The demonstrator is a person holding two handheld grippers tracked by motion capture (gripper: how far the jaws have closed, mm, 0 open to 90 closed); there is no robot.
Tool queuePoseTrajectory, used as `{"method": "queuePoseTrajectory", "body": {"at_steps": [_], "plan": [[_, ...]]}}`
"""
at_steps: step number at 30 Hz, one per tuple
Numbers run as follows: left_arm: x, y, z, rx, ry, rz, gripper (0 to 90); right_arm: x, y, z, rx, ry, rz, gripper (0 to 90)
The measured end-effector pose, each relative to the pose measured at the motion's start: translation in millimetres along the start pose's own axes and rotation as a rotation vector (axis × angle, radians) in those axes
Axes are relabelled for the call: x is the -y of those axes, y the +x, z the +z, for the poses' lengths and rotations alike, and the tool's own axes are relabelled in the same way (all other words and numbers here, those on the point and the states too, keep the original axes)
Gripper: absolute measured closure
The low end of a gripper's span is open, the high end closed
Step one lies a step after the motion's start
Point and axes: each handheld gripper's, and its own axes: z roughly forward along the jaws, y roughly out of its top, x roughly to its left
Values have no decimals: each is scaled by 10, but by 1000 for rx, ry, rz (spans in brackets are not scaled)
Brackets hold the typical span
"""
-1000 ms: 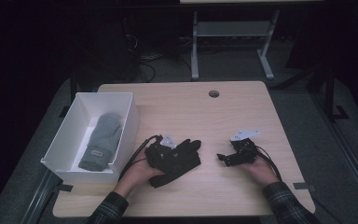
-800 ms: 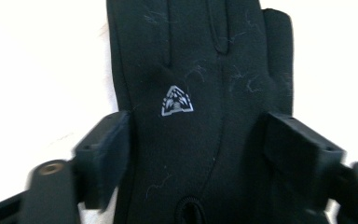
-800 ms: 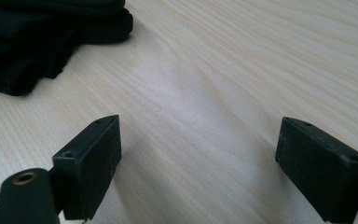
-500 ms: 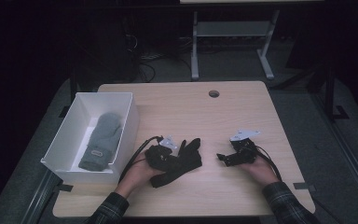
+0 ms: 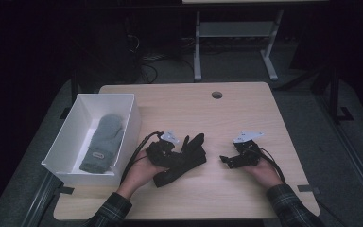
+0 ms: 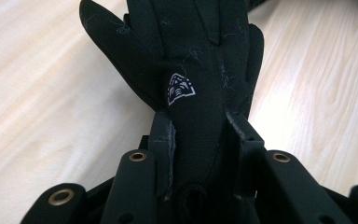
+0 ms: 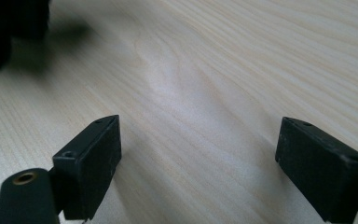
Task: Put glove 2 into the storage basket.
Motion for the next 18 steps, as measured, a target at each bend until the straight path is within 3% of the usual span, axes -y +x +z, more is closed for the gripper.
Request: {"method": "queuePoseTrajectory", "body": {"at_steps": [11, 18], "plan": [[-333, 61, -595, -44, -53, -28, 669, 0, 1, 0, -1, -1, 0, 142], [-415, 244, -998, -90, -85, -58, 669, -1, 1, 0, 0, 0, 0, 142]]}}
